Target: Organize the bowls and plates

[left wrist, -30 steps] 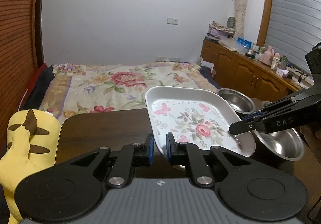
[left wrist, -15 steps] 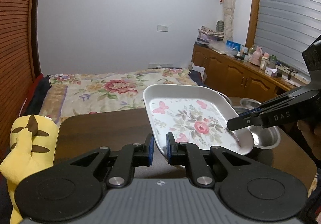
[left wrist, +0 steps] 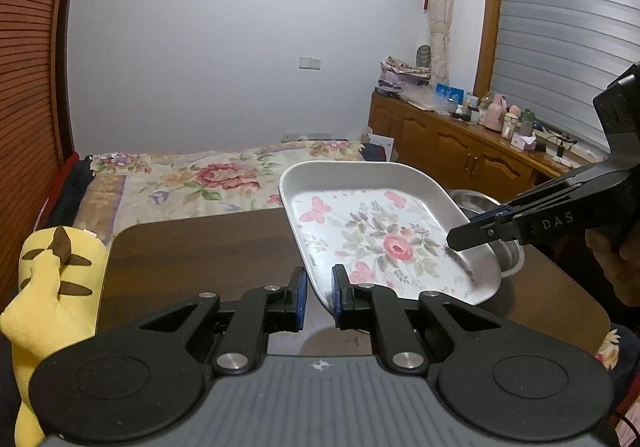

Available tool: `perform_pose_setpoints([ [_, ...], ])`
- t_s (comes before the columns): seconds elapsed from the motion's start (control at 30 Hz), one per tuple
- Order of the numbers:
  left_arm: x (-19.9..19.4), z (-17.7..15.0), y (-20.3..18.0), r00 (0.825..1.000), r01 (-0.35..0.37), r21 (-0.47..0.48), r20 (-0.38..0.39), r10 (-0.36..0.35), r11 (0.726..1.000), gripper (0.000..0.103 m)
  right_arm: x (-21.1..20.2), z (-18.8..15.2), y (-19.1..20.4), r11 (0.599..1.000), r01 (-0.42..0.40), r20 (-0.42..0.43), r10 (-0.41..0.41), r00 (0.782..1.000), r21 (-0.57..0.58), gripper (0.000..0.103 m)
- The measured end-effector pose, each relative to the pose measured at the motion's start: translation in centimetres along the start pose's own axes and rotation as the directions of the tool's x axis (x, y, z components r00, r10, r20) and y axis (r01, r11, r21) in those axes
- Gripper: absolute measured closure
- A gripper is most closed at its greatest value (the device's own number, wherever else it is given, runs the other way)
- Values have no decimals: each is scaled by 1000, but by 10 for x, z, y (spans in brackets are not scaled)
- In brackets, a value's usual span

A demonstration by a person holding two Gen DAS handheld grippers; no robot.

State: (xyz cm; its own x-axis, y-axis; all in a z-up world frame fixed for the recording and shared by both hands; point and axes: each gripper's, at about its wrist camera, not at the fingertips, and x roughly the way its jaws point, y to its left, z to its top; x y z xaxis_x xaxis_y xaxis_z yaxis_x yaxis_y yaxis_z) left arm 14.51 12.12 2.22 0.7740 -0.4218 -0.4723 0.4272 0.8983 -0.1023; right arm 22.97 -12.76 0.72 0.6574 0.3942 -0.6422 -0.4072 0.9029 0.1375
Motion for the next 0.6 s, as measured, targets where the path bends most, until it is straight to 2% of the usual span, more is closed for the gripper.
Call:
perform_pose_setpoints([
  [0.27, -6, -20, -4, 999, 15, -11, -29, -15, 1000, 89, -2, -21, 7, 1000, 3, 8, -3, 1000, -23, 87],
  [0.6, -12, -40, -14, 998, 35, -7, -54, -35, 999, 88, -5, -44, 5, 1000, -21, -4, 21, 1000, 21, 87],
])
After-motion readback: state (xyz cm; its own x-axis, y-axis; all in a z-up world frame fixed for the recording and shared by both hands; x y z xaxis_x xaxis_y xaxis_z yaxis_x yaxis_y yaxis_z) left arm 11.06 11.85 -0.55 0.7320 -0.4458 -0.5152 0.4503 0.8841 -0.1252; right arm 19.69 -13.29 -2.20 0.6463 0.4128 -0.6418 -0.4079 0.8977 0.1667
